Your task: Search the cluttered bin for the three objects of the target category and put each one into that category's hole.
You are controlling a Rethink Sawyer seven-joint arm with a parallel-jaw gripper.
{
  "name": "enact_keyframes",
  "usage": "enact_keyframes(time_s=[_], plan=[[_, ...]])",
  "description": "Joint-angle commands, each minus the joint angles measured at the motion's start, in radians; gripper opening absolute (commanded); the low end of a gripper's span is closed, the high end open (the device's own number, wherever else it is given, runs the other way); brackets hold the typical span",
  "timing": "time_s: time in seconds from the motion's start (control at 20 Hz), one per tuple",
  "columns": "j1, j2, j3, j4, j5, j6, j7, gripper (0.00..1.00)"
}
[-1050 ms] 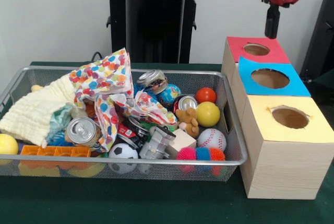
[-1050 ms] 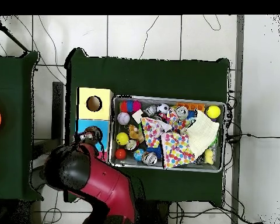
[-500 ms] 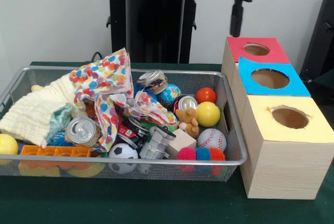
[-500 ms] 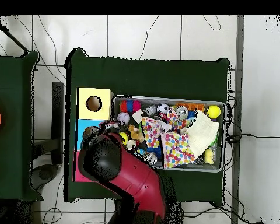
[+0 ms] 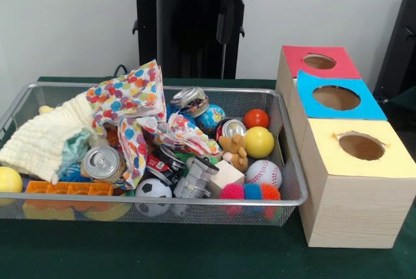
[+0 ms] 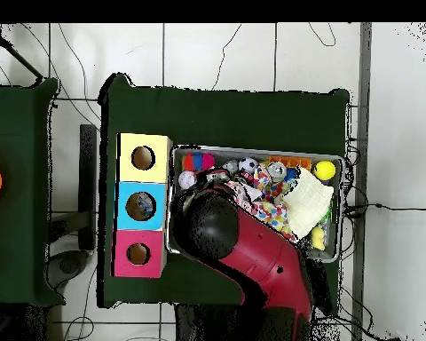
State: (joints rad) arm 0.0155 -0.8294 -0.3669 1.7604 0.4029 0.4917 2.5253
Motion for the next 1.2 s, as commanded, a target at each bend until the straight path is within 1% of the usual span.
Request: enact_keyframes(time_s=[0.05, 0.25, 0.3, 0.35, 0.4, 0.5, 0.65, 0.8, 0.95, 1.05, 1.15, 1.2], plan=[[-0.074, -0.053, 0.124, -0.117, -0.159, 0.229, -0.261, 0.00], [-0.105, -0.102, 0.187, -0.124, -0.219, 0.257, -0.309, 0.00], [-0.114, -0.119, 0.204, -0.129, -0.227, 0.279, -0.324, 0.00], [-0.113, -0.137, 0.212, -0.134, -0.232, 0.313, -0.325, 0.00], [-0.103, -0.152, 0.205, -0.155, -0.253, 0.350, -0.316, 0.00], [-0.096, -0.179, 0.203, -0.179, -0.289, 0.392, -0.315, 0.00], [-0.133, -0.204, 0.259, -0.158, -0.293, 0.413, -0.361, 0.00], [-0.171, -0.189, 0.319, -0.129, -0.301, 0.374, -0.401, 0.00], [-0.192, -0.150, 0.364, -0.110, -0.341, 0.297, -0.402, 0.00], [-0.219, -0.138, 0.401, -0.073, -0.353, 0.233, -0.417, 0.00], [-0.238, -0.135, 0.419, -0.052, -0.385, 0.189, -0.430, 0.00], [-0.263, -0.135, 0.447, -0.027, -0.384, 0.172, -0.454, 0.00]])
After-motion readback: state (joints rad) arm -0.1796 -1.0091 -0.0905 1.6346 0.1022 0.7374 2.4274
